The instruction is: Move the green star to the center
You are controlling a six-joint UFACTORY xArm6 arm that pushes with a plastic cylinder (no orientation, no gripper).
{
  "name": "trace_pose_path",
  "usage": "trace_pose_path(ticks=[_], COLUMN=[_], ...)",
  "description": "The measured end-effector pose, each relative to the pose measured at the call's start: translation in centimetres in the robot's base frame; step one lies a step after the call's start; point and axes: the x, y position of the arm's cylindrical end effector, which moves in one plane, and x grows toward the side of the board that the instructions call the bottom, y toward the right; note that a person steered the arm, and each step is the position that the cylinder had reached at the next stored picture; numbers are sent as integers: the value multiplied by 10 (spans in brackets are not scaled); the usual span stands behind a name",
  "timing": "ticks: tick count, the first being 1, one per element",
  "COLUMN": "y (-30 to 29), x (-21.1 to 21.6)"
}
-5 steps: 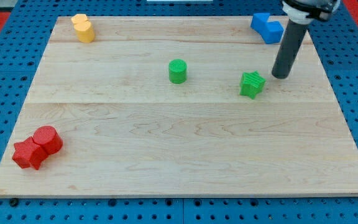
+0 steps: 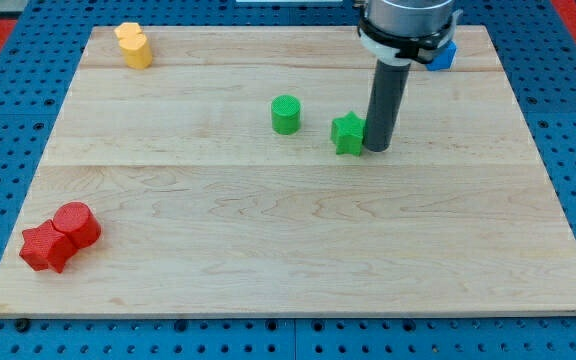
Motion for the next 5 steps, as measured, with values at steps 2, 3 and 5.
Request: trace_pose_path(ticks=[2,3,5], y=[-10,-21,-26], x=[0,0,16])
